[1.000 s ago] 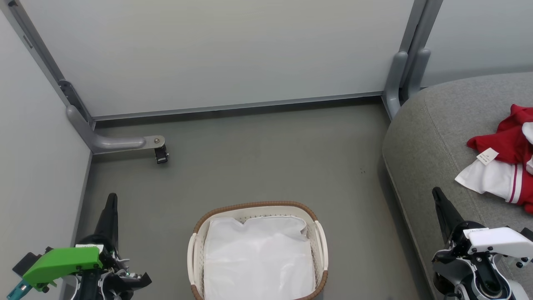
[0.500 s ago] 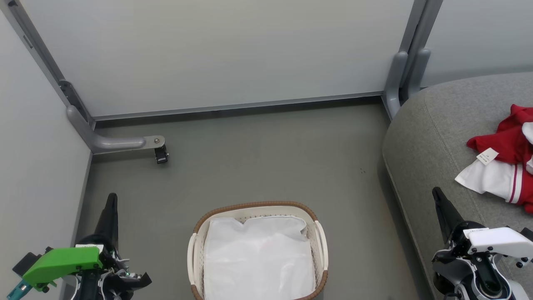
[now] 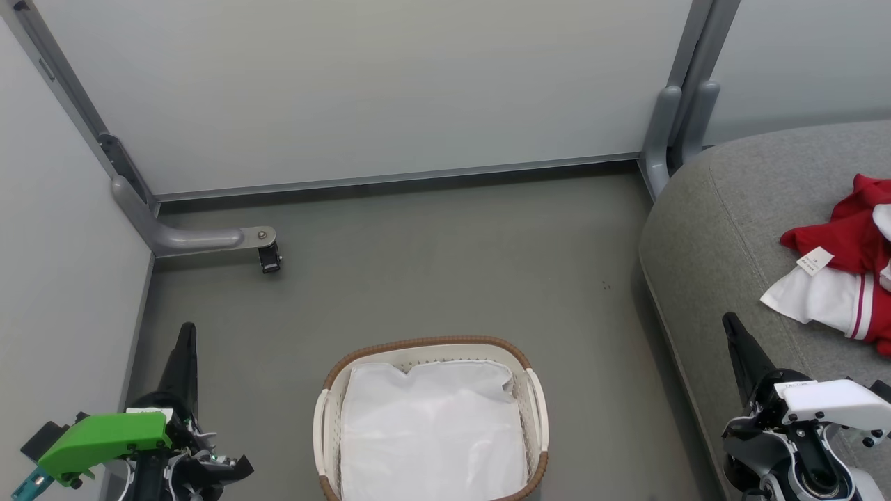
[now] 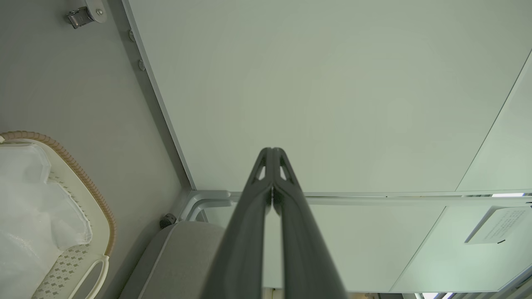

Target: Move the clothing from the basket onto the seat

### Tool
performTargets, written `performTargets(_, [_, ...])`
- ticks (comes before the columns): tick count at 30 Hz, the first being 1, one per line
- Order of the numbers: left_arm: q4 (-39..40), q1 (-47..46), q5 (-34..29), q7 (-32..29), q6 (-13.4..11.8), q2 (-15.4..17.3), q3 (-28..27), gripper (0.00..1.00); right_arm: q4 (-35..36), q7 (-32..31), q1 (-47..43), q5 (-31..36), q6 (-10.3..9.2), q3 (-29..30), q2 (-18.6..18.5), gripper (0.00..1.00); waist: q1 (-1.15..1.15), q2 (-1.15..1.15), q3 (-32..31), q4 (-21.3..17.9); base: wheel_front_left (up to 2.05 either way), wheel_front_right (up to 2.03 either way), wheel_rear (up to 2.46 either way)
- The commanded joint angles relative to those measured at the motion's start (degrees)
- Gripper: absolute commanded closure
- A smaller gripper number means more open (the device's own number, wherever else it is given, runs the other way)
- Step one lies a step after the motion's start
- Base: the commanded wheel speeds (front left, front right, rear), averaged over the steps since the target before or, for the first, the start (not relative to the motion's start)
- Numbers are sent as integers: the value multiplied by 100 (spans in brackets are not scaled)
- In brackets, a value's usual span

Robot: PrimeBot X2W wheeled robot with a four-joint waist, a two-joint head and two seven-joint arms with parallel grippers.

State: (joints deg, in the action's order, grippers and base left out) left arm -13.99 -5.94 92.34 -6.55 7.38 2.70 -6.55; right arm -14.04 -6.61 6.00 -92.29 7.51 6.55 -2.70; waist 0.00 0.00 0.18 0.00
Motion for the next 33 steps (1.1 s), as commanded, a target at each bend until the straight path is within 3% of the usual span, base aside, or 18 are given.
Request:
performTargets(1, [2,-57,16,-16,24,33,-10,100,19,-7,38,-24,-4,8,-34,100,0,0,0,0,0,0,0])
performTargets(33, [2,-57,16,-16,24,33,-10,100,19,-6,37,-24,-4,8,-34,100,0,0,0,0,0,0,0])
